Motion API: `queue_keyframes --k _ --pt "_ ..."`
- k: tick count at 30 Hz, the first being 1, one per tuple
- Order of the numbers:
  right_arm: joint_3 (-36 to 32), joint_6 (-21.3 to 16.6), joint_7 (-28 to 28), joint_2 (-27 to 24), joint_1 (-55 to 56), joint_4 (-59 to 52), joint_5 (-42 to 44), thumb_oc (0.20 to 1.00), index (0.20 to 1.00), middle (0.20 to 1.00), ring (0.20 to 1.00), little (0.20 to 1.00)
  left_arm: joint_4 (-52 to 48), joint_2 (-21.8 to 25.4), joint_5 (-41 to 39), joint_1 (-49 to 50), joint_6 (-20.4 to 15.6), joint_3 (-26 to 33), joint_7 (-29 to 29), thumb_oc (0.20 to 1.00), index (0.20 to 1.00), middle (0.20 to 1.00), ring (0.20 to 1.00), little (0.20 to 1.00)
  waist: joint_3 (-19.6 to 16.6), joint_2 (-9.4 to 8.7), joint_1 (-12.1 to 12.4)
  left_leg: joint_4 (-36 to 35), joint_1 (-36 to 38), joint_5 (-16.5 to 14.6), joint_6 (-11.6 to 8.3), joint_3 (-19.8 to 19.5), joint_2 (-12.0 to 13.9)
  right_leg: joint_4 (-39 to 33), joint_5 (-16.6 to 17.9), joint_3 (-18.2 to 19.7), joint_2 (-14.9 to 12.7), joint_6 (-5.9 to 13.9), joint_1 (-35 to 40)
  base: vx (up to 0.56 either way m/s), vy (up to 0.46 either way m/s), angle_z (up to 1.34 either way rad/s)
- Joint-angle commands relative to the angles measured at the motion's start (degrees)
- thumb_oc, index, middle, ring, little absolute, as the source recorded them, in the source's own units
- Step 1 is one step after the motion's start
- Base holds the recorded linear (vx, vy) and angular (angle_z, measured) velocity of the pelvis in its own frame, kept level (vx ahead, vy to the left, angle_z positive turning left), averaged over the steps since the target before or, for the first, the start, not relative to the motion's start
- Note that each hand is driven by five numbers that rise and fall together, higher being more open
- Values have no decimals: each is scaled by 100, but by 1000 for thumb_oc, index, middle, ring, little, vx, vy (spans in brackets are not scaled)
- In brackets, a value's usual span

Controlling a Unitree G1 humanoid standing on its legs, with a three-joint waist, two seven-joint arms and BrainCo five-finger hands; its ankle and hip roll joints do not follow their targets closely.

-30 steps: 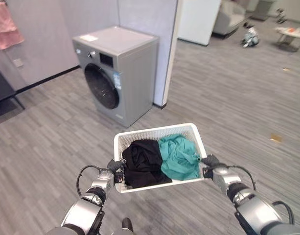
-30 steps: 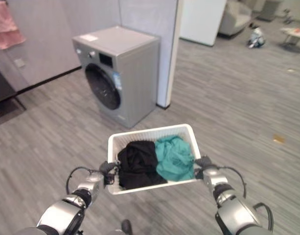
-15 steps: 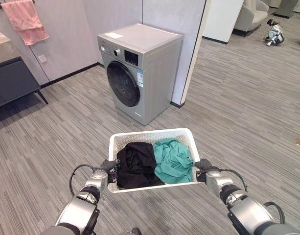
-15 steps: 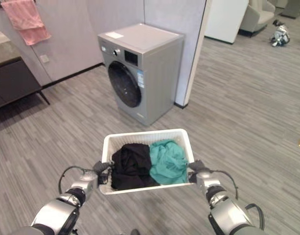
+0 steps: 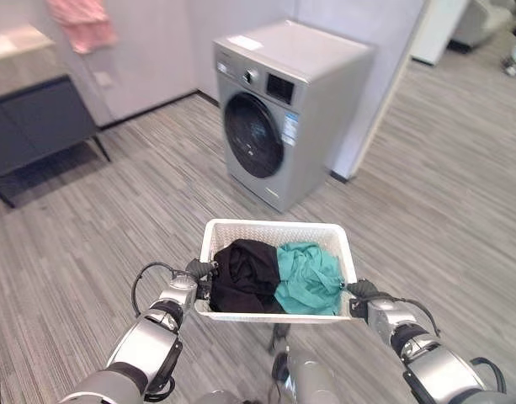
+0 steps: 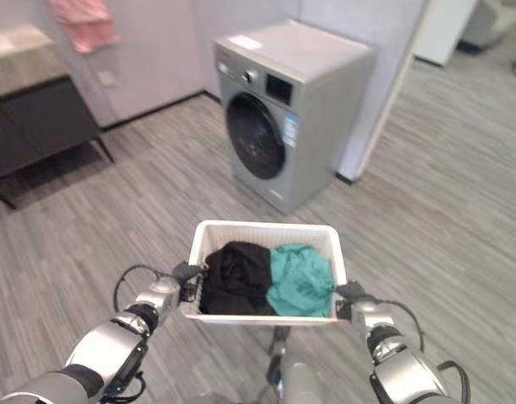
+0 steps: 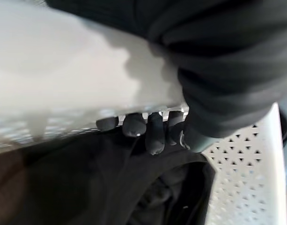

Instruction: Grab the laundry basket,head to the washer,open it,put in the laundry and shut it.

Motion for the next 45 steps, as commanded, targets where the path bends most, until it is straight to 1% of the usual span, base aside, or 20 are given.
queue_keyframes --k 1,4,5,6,8,9,11,12,13,16,17,18,19,21,23,29,36,41,42,45 --pt "-276 -531 637 260 -894 -350 643 200 200 200 200 200 312 -55 238 -380 -62 -257 -188 200 200 200 200 200 -476 164 -211 -1576 1081 1232 -706 -469 181 -321 360 125 15 1174 708 225 -104 -55" --pt "-174 -517 633 204 -858 -484 604 200 200 200 200 200 323 -86 207 -342 -38 -267 -211 200 200 200 200 200 -510 237 -313 -877 1021 1456 -970 -624 398 -117 71 165 336 917 845 293 -188 14" --pt "-148 -511 640 199 -861 -506 580 200 200 200 200 200 342 -86 221 -338 -39 -261 -205 200 200 200 200 200 -522 173 -330 -482 890 1809 -1096 -631 415 -107 66 62 346 769 903 152 -161 17" --pt "-147 -510 639 199 -860 -506 580 200 200 200 200 200 343 -87 221 -338 -39 -260 -205 200 200 200 200 200 -524 176 -336 -467 880 1802 -1101 -637 422 -109 63 55 349 766 904 154 -186 7" --pt "-44 -523 603 191 -857 -625 557 200 200 200 200 200 366 -49 132 -326 -22 -273 -193 200 200 200 200 200 -481 81 -295 737 487 2621 -1528 -597 807 -216 -186 19 568 528 1283 371 -389 -1" --pt "86 -523 545 201 -871 -741 551 200 200 200 200 200 362 -39 -79 -375 26 -284 -154 200 200 200 200 200 -296 -91 -141 1444 -198 2799 -1521 -468 1102 -308 -457 92 682 313 1584 456 -450 -9" --pt "89 -523 536 209 -851 -740 558 200 200 200 200 200 364 -56 -104 -377 41 -285 -158 200 200 200 200 200 -282 -117 -112 1261 -334 2645 -1428 -341 1155 -345 -471 75 676 340 1632 270 -167 -8" --pt "100 -523 541 185 -763 -866 501 200 200 200 200 200 334 -94 -80 -345 44 -299 -166 200 200 200 200 200 -279 -175 -61 789 -644 2106 -1295 1 1435 -401 -572 87 681 479 1811 248 -30 -49" --pt "106 -521 535 175 -745 -865 445 200 200 200 200 200 328 -100 -72 -337 35 -306 -154 200 200 200 200 200 -273 -210 -24 595 -780 1963 -1207 69 1423 -392 -603 123 657 500 1828 312 -12 -85" --pt "157 -529 556 164 -732 -998 316 200 200 200 200 200 279 -64 -60 -289 -1 -316 -144 200 200 200 200 200 -263 -294 73 43 -1206 1954 -1068 -14 1310 -387 -656 331 647 521 1919 175 52 -44" --pt "191 -567 581 227 -728 -1115 278 200 200 200 200 200 270 -13 -59 -188 -43 -260 -132 200 200 200 200 200 -246 -262 160 -760 -1328 2382 -1097 -250 1220 -416 -722 585 766 523 2048 167 71 -38" --pt "192 -566 579 228 -724 -1118 277 200 200 200 200 200 268 -12 -59 -183 -43 -260 -132 200 200 200 200 200 -241 -271 164 -809 -1295 2407 -1097 -240 1204 -417 -723 591 757 525 2057 303 146 -29" --pt "246 -610 605 269 -724 -1197 232 200 200 200 200 200 267 42 -16 -80 -76 -233 -143 200 200 200 200 200 -228 -206 253 -1531 -1464 3032 -1133 -286 1341 -396 -773 744 855 481 2135 139 76 -36" --pt "276 -625 611 278 -709 -1212 226 200 200 200 200 200 258 57 3 -42 -72 -237 -157 200 200 200 200 200 -213 -203 280 -1765 -1533 3079 -1216 -312 1415 -376 -914 826 851 520 2285 305 112 -86" --pt "370 -606 627 386 -673 -1419 121 200 200 200 200 200 255 215 -86 56 -82 -209 -160 200 200 200 200 200 -251 -119 389 -1871 -1377 3232 -1087 -402 1449 -174 -1117 1021 955 517 2377 358 167 -106" --pt "337 -609 631 610 -493 -1641 1 200 200 200 200 200 159 267 -45 250 -91 -156 -174 200 200 200 200 200 -422 -119 509 -1607 -1237 2938 -890 -88 1159 22 -1316 1092 701 606 2500 240 170 -55" --pt "466 -602 698 751 -530 -1956 -26 200 200 200 200 200 150 377 -93 346 -94 12 -104 200 200 200 200 200 -485 -92 602 -1637 -1051 2696 -750 269 1015 41 -1220 1127 528 785 2449 122 134 -2" --pt "564 -563 802 824 -395 -2167 -37 200 200 200 200 200 167 441 -59 435 -83 63 -118 200 200 200 200 200 -543 -97 626 -1735 -915 2611 -661 267 881 219 -1177 1093 490 855 2457 75 77 -15" --pt "599 -545 838 824 -355 -2255 -45 200 200 200 200 200 154 455 -39 444 -76 47 -118 200 200 200 200 200 -556 -98 633 -1742 -895 2582 -635 249 851 318 -1155 1083 470 877 2427 58 112 3" --pt "870 -470 1064 779 -220 -2992 -99 200 200 200 200 200 53 581 93 514 -62 -4 -202 200 200 200 200 200 -442 18 590 -1724 -707 2396 -443 170 708 1647 -677 1045 290 1207 1852 5 156 6"
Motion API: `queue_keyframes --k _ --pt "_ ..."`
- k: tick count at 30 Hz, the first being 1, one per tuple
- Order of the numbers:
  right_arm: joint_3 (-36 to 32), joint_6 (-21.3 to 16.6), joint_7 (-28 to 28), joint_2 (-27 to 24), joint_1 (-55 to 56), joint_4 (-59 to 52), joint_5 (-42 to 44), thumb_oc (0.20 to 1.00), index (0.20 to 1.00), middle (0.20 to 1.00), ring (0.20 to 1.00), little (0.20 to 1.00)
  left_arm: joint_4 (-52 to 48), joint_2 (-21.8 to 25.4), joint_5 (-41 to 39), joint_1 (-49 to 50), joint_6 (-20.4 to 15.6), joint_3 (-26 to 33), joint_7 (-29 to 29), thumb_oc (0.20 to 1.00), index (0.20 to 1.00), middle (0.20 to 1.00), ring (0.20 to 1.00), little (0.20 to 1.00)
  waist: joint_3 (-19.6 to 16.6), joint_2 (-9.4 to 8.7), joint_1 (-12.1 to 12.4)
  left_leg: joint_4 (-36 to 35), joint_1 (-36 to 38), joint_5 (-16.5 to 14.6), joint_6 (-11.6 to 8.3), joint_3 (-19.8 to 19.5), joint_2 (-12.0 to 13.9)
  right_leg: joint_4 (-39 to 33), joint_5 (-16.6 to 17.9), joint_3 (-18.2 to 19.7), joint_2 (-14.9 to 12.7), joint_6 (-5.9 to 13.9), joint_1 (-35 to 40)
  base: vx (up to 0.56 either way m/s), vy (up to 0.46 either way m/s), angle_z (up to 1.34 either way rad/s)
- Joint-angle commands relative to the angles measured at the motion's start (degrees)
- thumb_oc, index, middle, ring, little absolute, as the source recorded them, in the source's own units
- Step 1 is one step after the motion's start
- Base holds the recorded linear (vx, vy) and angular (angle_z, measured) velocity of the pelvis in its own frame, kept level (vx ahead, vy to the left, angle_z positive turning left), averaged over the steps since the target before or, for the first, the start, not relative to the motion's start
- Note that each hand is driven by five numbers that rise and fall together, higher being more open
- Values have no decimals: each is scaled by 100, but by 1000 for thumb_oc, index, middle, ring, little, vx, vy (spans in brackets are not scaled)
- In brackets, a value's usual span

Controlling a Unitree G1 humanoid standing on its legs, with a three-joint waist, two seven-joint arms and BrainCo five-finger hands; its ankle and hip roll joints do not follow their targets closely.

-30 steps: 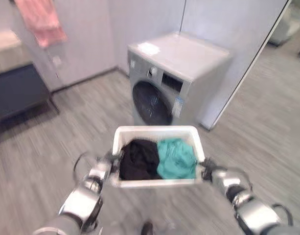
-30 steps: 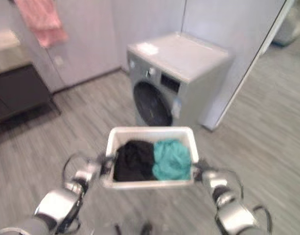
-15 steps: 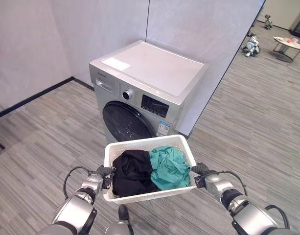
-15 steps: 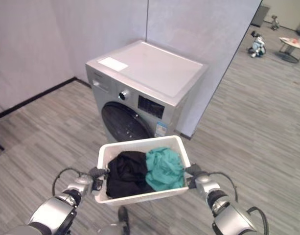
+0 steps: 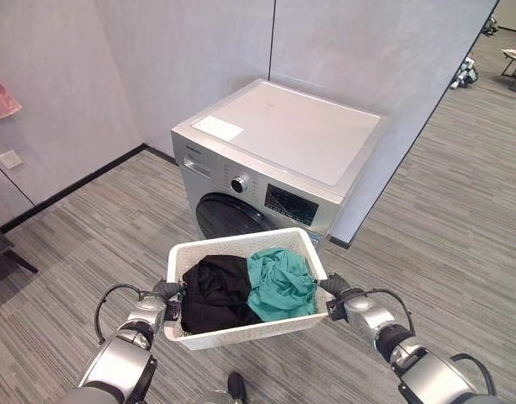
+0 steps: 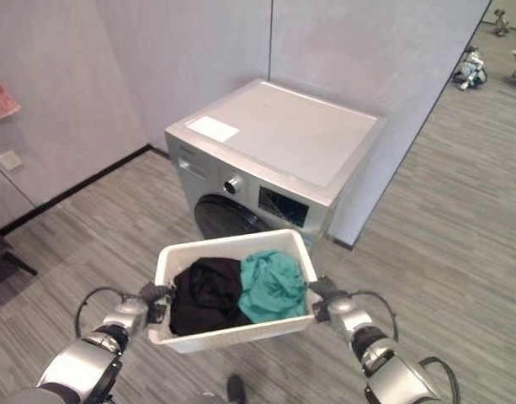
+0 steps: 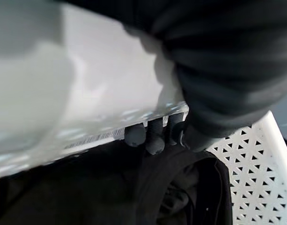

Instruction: Grab the laundry basket,head to the washer,open it,put in the laundry and shut it.

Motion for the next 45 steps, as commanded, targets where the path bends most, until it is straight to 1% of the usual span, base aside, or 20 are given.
queue_keyframes --k 1,2,3,4,6,7,8,9,10,11,14,18,20,26,29,36,37,38,40,45 --pt "-314 -646 1136 695 -552 -1523 490 200 200 200 200 200 -45 -252 87 -91 -101 -130 -181 200 200 200 200 200 -107 18 -54 367 0 -168 -370 174 235 630 1776 -65 -371 579 -636 -17 193 -2" --pt "-181 -644 1215 688 -580 -1796 506 200 200 200 200 200 -43 -192 105 -34 -84 -116 -221 200 200 200 200 200 20 146 -84 332 185 -240 -267 125 200 1449 2189 -170 -493 667 -969 -14 156 1" --pt "-181 -643 1215 688 -580 -1797 506 200 200 200 200 200 -44 -192 105 -34 -84 -115 -221 200 200 200 200 200 20 143 -84 331 185 -240 -266 126 196 1457 2185 -168 -498 668 -973 19 186 5" --pt "-11 -651 1324 677 -613 -2030 541 200 200 200 200 200 28 -90 207 -14 -51 -95 -310 200 200 200 200 200 106 255 -115 316 345 -288 -237 51 187 1676 2097 -393 -587 602 -1246 64 63 8" --pt "84 -670 1430 662 -655 -2184 640 200 200 200 200 200 111 -11 298 -1 -34 -72 -404 200 200 200 200 200 101 234 -103 279 444 -288 -304 -31 124 926 1819 -648 -678 428 -1187 122 -13 9" --pt "153 -657 1495 658 -707 -2291 685 200 200 200 200 200 124 48 354 31 -25 -36 -447 200 200 200 200 200 93 221 -78 266 541 -392 -403 -131 97 452 1602 -696 -812 419 -1156 130 -113 26" --pt "208 -687 1502 633 -765 -2344 722 200 200 200 200 200 111 113 399 33 -44 -24 -459 200 200 200 200 200 94 233 -50 311 538 -413 -487 -181 151 9 1625 -794 -893 389 -1162 120 -156 38" --pt "304 -678 1549 589 -826 -2420 728 200 200 200 200 200 80 185 461 16 -54 -48 -497 200 200 200 200 200 92 228 -18 363 544 -443 -571 -227 205 -468 1739 -746 -1030 417 -1213 23 -210 44" --pt "394 -699 1589 489 -918 -2621 731 200 200 200 200 200 23 314 554 -21 -86 -96 -548 200 200 200 200 200 99 192 -7 452 476 -416 -600 -273 255 -924 2002 -629 -1180 403 -1277 23 -189 34" --pt "418 -676 1626 348 -936 -2858 750 200 200 200 200 200 -21 475 627 -88 -89 -126 -580 200 200 200 200 200 121 123 -5 592 453 -471 -609 -380 228 -983 2049 -478 -1173 409 -1185 18 -148 37" --pt "541 -615 1714 290 -1102 -2862 775 200 200 200 200 200 -96 737 624 -98 -117 -95 -668 200 200 200 200 200 12 -19 218 673 454 -516 -674 -362 242 -1395 2070 -690 -1057 428 -784 58 -123 55" --pt "704 -573 1818 257 -1292 -2917 819 200 200 200 200 200 -224 1013 575 79 -103 -111 -818 200 200 200 200 200 -120 -4 346 703 442 -521 -741 -451 297 -1556 1991 -889 -921 396 -530 87 -112 36" --pt "941 -509 1906 313 -1534 -2933 873 200 200 200 200 200 -271 1366 651 126 -79 -128 -936 200 200 200 200 200 -168 25 434 709 458 -517 -812 -532 392 -1636 1867 -1041 -821 325 -369 93 -139 48" --pt "1159 -428 1915 409 -1981 -2827 925 200 200 200 200 200 -271 1733 629 72 -45 -97 -954 200 200 200 200 200 -238 35 581 662 449 -457 -882 -635 471 -1644 1728 -1142 -735 258 -265 51 -68 16" --pt "1328 -376 1871 404 -2783 -2575 957 200 200 200 200 200 -379 2223 445 -158 -2 -304 -1089 200 200 200 200 200 -289 14 698 564 403 -383 -932 -713 501 -1704 1697 -1212 -665 212 -241 71 -65 21" --pt "1588 -243 1822 663 -3830 -1747 1081 200 200 200 200 200 -530 2772 149 -758 78 -893 -1229 200 200 200 200 200 -378 -59 837 428 420 -316 -964 -738 509 -1784 1707 -1252 -596 190 -209 56 -19 5" --pt "1681 -207 1777 589 -4180 -1522 1110 200 200 200 200 200 -599 2942 80 -1094 116 -1172 -1306 200 200 200 200 200 -402 -90 850 411 419 -304 -975 -751 513 -1812 1711 -1274 -576 185 -186 37 -13 7" --pt "1678 -207 1778 589 -4182 -1520 1110 200 200 200 200 200 -597 2942 79 -1101 116 -1178 -1306 200 200 200 200 200 -398 -93 853 411 421 -304 -975 -750 512 -1812 1711 -1273 -576 185 -185 60 -16 10" --pt "1645 -272 1651 462 -4635 -1162 1154 200 200 200 200 200 -694 3104 -130 -1695 113 -1573 -1290 200 200 200 200 200 -449 -125 839 350 450 -288 -984 -759 514 -1860 1722 -1275 -540 198 -158 64 -6 15" --pt "1493 -290 1380 298 -5204 -521 1260 200 200 200 200 200 -766 3014 -592 -2665 116 -1999 -1098 200 200 200 200 200 -472 -169 778 321 473 -283 -994 -766 520 -1875 1723 -1248 -509 206 -157 48 -3 5"
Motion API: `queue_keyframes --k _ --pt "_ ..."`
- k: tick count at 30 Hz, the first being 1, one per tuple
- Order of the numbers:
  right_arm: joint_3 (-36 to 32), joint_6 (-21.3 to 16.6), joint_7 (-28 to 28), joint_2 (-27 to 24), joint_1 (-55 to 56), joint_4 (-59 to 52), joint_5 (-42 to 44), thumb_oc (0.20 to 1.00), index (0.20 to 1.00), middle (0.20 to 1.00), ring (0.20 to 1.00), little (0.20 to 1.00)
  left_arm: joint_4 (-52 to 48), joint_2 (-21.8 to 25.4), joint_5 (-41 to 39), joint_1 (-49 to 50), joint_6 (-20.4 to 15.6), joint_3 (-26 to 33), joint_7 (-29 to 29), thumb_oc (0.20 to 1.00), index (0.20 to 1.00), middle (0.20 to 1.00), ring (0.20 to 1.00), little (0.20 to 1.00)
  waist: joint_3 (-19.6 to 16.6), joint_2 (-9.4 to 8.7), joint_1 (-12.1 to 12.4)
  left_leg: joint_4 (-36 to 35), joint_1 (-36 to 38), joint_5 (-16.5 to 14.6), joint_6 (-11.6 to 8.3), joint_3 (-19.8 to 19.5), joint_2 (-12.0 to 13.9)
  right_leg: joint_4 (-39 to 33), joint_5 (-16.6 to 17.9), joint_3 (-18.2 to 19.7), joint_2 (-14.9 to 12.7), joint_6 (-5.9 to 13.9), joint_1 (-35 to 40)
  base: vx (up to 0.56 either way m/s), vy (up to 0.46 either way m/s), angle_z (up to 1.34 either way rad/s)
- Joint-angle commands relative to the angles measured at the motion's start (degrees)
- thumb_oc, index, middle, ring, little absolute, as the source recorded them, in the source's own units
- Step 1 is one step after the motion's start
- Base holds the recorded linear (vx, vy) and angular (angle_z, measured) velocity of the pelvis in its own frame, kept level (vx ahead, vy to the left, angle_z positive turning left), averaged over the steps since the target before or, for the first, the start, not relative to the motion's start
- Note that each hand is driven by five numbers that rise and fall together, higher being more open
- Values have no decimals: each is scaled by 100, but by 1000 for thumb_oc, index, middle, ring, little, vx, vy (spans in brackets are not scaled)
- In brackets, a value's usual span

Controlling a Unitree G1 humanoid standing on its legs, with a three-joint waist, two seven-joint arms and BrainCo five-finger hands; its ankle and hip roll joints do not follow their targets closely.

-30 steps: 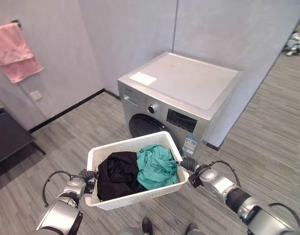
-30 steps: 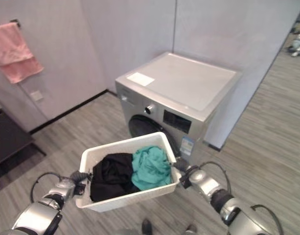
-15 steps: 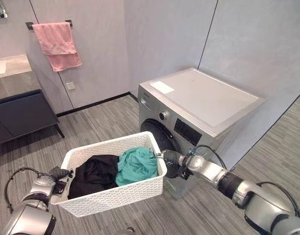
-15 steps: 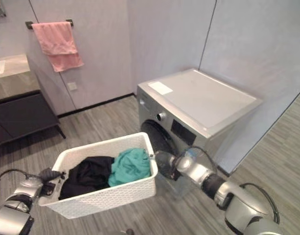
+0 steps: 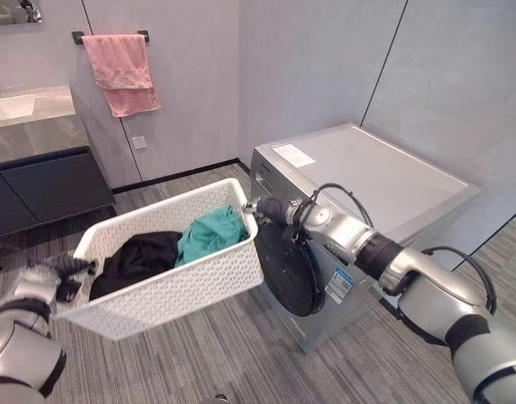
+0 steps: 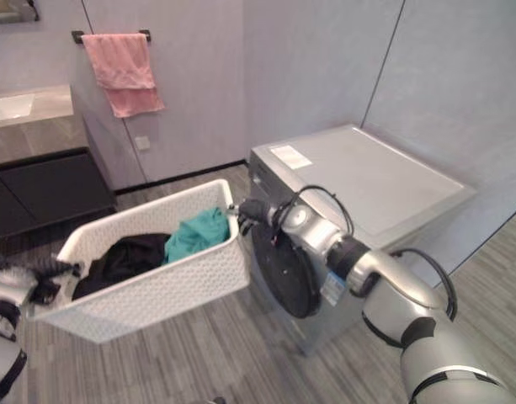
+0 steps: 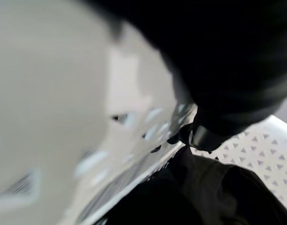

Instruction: Grab the laundry basket,head to the washer,open it,put in the laundry and shut it.

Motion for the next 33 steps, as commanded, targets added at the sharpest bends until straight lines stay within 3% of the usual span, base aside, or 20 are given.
queue_keyframes --k 1,6,13,23,33 --pt "-540 -794 -305 549 -1546 676 569 200 200 200 200 200 -66 -234 -437 -1520 -612 -519 199 200 200 200 200 200 33 -142 -19 317 217 -344 -124 117 -57 -44 -87 129 33 206 118 40 7 -8" --pt "-835 -858 -632 262 -2086 1728 700 200 200 200 200 200 85 -665 -839 -2945 -769 -866 614 200 200 200 200 200 -20 -81 -259 240 237 -315 -161 185 -59 -174 -32 256 95 239 65 49 8 -10" --pt "-940 -852 -744 10 -2464 2351 944 200 200 200 200 200 301 -1203 -961 -3803 -815 -1162 825 200 200 200 200 200 -1 21 -534 97 207 -209 -201 320 -96 -279 113 425 115 309 -115 33 16 -20" --pt "-814 -766 -838 -25 -2817 2886 1044 200 200 200 200 200 558 -1937 -942 -4431 -836 -1433 1010 200 200 200 200 200 206 146 -921 -66 -104 -68 -213 497 -89 -289 305 753 130 351 -707 -1 12 -19" --pt "-766 -735 -905 197 -2804 3247 1064 200 200 200 200 200 715 -2150 -1047 -4529 -867 -1332 1208 200 200 200 200 200 478 210 -1101 169 -152 -119 -228 696 -9 -186 234 1014 217 248 -887 34 -21 -23"
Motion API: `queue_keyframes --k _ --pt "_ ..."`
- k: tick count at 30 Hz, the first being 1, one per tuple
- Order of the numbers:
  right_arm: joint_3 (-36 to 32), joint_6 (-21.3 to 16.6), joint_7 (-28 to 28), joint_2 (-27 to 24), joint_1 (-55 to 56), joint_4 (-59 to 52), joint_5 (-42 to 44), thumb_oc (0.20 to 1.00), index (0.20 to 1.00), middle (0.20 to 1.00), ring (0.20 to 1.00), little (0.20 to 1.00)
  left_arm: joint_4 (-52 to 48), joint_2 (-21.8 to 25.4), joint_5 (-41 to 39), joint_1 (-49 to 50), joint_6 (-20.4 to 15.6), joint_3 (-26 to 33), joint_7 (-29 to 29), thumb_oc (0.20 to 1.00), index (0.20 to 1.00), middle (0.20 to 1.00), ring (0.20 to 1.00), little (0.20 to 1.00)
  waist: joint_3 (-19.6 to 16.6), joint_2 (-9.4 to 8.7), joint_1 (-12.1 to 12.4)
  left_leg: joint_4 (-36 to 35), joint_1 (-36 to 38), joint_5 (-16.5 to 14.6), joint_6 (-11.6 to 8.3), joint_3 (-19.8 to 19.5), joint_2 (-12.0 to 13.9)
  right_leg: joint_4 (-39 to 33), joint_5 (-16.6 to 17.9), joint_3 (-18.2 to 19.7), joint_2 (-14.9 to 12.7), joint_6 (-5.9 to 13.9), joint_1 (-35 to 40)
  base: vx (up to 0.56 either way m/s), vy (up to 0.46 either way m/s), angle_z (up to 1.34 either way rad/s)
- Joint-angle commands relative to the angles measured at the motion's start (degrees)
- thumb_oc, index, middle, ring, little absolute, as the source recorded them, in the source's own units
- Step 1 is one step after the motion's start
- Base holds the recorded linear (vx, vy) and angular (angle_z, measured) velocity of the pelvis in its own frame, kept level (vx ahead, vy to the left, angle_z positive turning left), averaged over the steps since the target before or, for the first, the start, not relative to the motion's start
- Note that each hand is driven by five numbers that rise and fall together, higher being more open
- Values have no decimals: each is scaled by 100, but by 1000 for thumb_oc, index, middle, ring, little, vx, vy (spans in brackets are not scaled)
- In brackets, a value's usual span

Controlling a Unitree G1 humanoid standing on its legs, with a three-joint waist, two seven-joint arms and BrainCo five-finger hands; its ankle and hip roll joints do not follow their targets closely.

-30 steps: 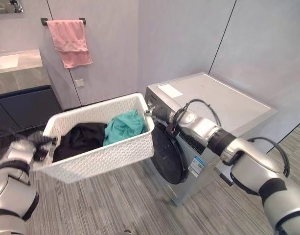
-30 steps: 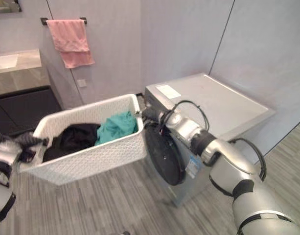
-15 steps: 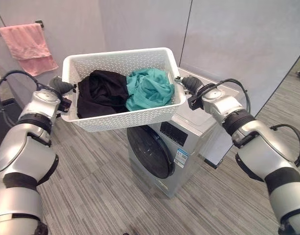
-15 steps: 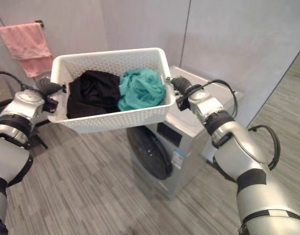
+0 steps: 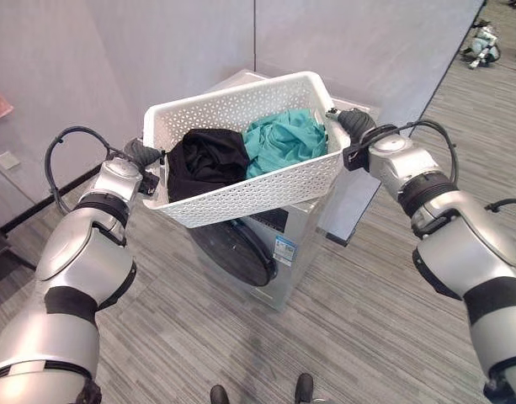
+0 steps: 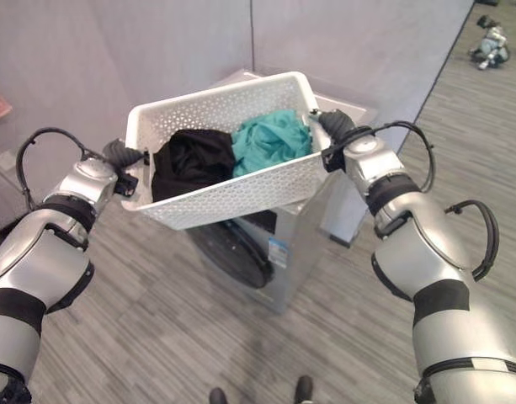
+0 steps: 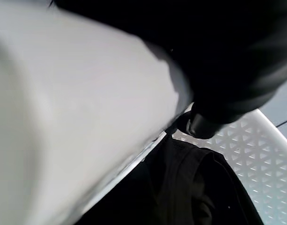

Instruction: Grab the laundry basket,head to the washer,open it,put in the laundry and shut it.

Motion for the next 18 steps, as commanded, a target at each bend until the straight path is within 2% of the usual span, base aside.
queue_keyframes --k 1,2,3,4,5,7,9,10,12,13,15,16,17,18 --pt "63 -362 -64 683 -1345 690 188 200 200 200 200 200 -53 -280 -223 -1707 -855 -126 109 200 200 200 200 200 537 -21 169 262 366 -119 -273 -130 -70 122 -158 -138 24 446 263 28 -49 -29" --pt "25 -403 -67 804 -1275 676 183 200 200 200 200 200 -59 -238 -269 -1687 -878 -92 147 200 200 200 200 200 613 -26 219 312 383 -109 -291 -55 -26 298 -122 -313 6 460 166 61 -166 -40" --pt "-4 -369 -77 789 -1116 780 21 200 200 200 200 200 23 -168 -112 -1715 -823 -139 110 200 200 200 200 200 659 -47 341 634 397 -242 -386 120 128 496 -275 -845 3 537 124 91 -242 -67" --pt "100 -373 -52 819 -1183 838 -11 200 200 200 200 200 95 -116 -78 -1815 -806 -233 37 200 200 200 200 200 662 -88 291 1211 302 -434 -398 154 210 479 -489 -772 122 383 178 148 -328 -103" --pt "125 -488 -120 948 -1220 681 162 200 200 200 200 200 77 -176 -219 -1751 -801 -150 75 200 200 200 200 200 797 -136 299 2168 -39 -290 -516 -31 379 469 -583 -724 179 206 293 113 -251 -92" --pt "156 -474 -145 905 -1250 684 168 200 200 200 200 200 87 -221 -221 -1737 -796 -167 70 200 200 200 200 200 925 -153 335 2716 -372 -86 -642 -322 421 403 -712 -823 234 94 465 78 -127 -1" --pt "230 -419 -110 831 -1303 596 191 200 200 200 200 200 83 -313 -190 -1735 -754 -230 28 200 200 200 200 200 927 -176 282 1994 -754 -87 -544 -84 480 410 -832 -958 147 148 613 195 79 60" --pt "213 -453 -126 786 -1209 455 229 200 200 200 200 200 43 -271 -146 -1664 -756 -273 16 200 200 200 200 200 893 -173 336 1422 -1025 340 -588 -156 640 447 -899 -931 117 179 759 304 187 67" --pt "221 -458 -105 730 -1036 364 145 200 200 200 200 200 8 -154 -108 -1587 -773 -325 -56 200 200 200 200 200 860 -110 403 755 -1040 899 -738 -305 841 489 -1039 -870 134 208 978 396 254 17" --pt "186 -463 -111 717 -878 320 78 200 200 200 200 200 -46 -83 -51 -1529 -787 -332 -76 200 200 200 200 200 813 -34 386 199 -1032 1232 -830 -9 1118 560 -1182 -848 128 236 1177 334 224 -40" --pt "211 -469 -93 695 -858 265 38 200 200 200 200 200 -69 -5 -20 -1510 -786 -337 -98 200 200 200 200 200 798 -6 407 30 -999 1340 -847 49 1184 619 -1262 -801 112 248 1270 358 295 -49" --pt "306 -429 -60 618 -808 93 -67 200 200 200 200 200 -150 165 48 -1462 -781 -436 -162 200 200 200 200 200 720 83 451 82 -891 1213 -766 -70 1157 822 -1477 -639 -16 320 1430 372 337 -22" --pt "307 -426 -63 617 -804 87 -68 200 200 200 200 200 -154 167 47 -1457 -780 -434 -162 200 200 200 200 200 725 81 456 88 -881 1201 -762 -60 1154 831 -1482 -632 -25 324 1434 533 524 -19" --pt "173 -412 16 583 -617 -284 -86 200 200 200 200 200 -220 250 68 -1330 -791 -375 -201 200 200 200 200 200 665 116 481 774 -1044 934 -674 -139 947 927 -1570 -505 -275 385 1718 397 417 -52"
